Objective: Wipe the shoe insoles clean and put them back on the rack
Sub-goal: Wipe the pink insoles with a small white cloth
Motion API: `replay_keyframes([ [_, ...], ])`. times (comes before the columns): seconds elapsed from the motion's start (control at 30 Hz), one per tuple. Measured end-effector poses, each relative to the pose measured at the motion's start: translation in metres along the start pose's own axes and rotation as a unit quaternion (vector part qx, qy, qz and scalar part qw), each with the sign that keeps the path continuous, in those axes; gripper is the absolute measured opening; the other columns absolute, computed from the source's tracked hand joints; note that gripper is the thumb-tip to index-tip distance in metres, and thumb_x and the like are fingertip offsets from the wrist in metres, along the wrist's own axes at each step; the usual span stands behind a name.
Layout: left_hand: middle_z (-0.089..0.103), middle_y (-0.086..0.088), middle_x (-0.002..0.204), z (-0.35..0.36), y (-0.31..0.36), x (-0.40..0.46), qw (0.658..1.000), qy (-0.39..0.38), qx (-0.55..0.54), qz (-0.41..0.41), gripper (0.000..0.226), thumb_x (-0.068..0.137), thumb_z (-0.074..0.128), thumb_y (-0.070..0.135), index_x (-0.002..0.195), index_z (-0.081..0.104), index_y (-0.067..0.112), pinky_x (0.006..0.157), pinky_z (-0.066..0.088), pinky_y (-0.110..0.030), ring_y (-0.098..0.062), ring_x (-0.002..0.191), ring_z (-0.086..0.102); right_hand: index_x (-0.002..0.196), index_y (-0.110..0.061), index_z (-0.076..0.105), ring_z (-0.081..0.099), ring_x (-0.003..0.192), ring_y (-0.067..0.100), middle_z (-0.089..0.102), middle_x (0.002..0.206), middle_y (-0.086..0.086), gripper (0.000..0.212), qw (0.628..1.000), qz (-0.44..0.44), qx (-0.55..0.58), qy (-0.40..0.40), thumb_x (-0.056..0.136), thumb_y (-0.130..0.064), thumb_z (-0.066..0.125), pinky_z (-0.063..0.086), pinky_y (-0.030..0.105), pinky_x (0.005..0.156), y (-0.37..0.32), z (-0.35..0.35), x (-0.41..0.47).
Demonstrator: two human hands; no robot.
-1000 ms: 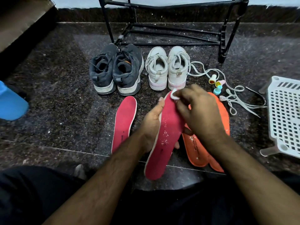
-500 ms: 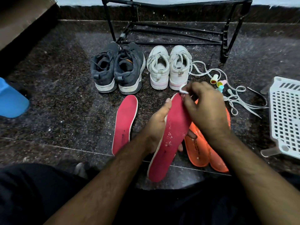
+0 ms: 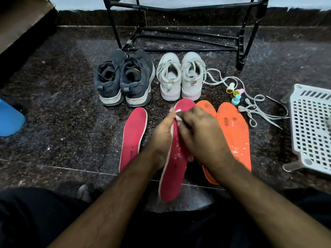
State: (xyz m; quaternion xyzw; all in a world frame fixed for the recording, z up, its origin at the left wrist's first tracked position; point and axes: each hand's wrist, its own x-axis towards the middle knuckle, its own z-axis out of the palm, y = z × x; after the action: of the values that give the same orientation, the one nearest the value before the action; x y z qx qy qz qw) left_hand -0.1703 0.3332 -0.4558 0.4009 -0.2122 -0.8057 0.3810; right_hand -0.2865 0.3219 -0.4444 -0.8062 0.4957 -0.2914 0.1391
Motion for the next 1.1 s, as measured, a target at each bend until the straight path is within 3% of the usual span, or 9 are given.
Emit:
replay_keyframes([
  [0.07,0.066,-0.012,0.062,-0.001,0.0,0.0,1.0,-0.011,0.0,-0.006,0.075,0.094,0.028,0.072,0.084,0.074,0.014,0.043,0.051,-0.036,-0.029,0.047,0.061,0.108,-0.013,0.071,0.061,0.087,0.029,0.062,0.093,0.012,0.022,1.0,-0.009,-0.001,-0.013,0.091,-0.018,0.06,0.043,0.036,0.078,0.006,-0.002,0.005],
  [0.2,0.068,-0.023,0.074,0.006,-0.011,0.001,0.996,-0.033,0.076,-0.02,0.084,0.095,0.017,0.073,0.1,0.073,0.011,0.04,0.051,-0.033,-0.029,0.042,0.06,0.113,-0.015,0.073,0.063,0.089,0.027,0.063,0.097,0.009,0.024,0.997,0.046,-0.006,0.06,0.093,-0.02,0.062,0.05,0.034,0.082,0.034,-0.017,0.025],
  [0.37,0.063,-0.012,0.055,0.004,-0.003,0.002,0.999,-0.027,-0.038,-0.001,0.081,0.098,0.02,0.068,0.075,0.078,0.016,0.037,0.047,-0.031,-0.027,0.039,0.058,0.113,-0.013,0.073,0.061,0.082,0.029,0.06,0.092,0.01,0.029,0.999,-0.038,-0.002,-0.007,0.09,-0.02,0.058,0.051,0.036,0.07,0.004,-0.001,0.003],
  [0.53,0.067,-0.022,0.072,0.003,-0.007,0.0,0.999,-0.03,0.044,-0.007,0.083,0.087,0.028,0.075,0.089,0.076,0.007,0.041,0.049,-0.033,-0.03,0.042,0.06,0.113,-0.015,0.073,0.058,0.086,0.031,0.054,0.093,0.009,0.023,0.997,0.018,-0.066,0.046,0.094,-0.019,0.06,0.047,0.035,0.074,0.035,-0.014,0.024],
  [0.73,0.071,-0.011,0.073,0.001,0.002,0.004,0.995,-0.019,-0.091,0.027,0.074,0.097,0.026,0.067,0.087,0.079,0.017,0.052,0.054,-0.036,-0.026,0.059,0.067,0.108,-0.008,0.073,0.059,0.081,0.031,0.057,0.09,0.01,0.022,0.996,-0.056,-0.064,-0.017,0.089,-0.017,0.069,0.048,0.033,0.068,0.008,0.002,0.0],
  [0.83,0.066,-0.018,0.067,0.001,-0.002,0.004,1.0,0.006,-0.005,0.017,0.081,0.096,0.023,0.07,0.09,0.075,0.008,0.037,0.049,-0.034,-0.029,0.04,0.059,0.104,-0.009,0.074,0.061,0.082,0.032,0.055,0.09,0.01,0.019,0.997,-0.01,-0.062,0.034,0.093,-0.021,0.064,0.049,0.036,0.07,0.028,-0.009,0.017],
  [0.9,0.067,-0.022,0.069,0.001,-0.005,0.002,0.999,0.019,0.023,0.014,0.084,0.095,0.023,0.072,0.092,0.074,0.005,0.037,0.048,-0.032,-0.03,0.038,0.057,0.106,-0.012,0.075,0.06,0.08,0.033,0.051,0.089,0.007,0.019,0.996,0.01,-0.063,0.056,0.092,-0.02,0.065,0.048,0.035,0.068,0.034,-0.015,0.021],
  [1.03,0.071,-0.012,0.08,0.001,-0.003,0.005,0.998,0.016,-0.065,0.015,0.072,0.096,0.029,0.07,0.094,0.079,0.018,0.056,0.052,-0.036,-0.026,0.062,0.067,0.105,-0.009,0.073,0.058,0.078,0.027,0.057,0.089,0.008,0.019,0.996,-0.049,-0.068,-0.003,0.088,-0.019,0.069,0.048,0.032,0.066,0.006,-0.001,-0.002],
  [1.1,0.071,-0.011,0.078,0.001,-0.002,0.005,0.997,0.003,-0.071,0.019,0.073,0.097,0.028,0.069,0.093,0.079,0.017,0.053,0.053,-0.037,-0.026,0.061,0.067,0.106,-0.01,0.072,0.055,0.079,0.021,0.057,0.09,0.005,0.02,0.999,-0.032,-0.043,-0.011,0.092,-0.023,0.065,0.047,0.034,0.069,0.008,-0.001,0.002],
])
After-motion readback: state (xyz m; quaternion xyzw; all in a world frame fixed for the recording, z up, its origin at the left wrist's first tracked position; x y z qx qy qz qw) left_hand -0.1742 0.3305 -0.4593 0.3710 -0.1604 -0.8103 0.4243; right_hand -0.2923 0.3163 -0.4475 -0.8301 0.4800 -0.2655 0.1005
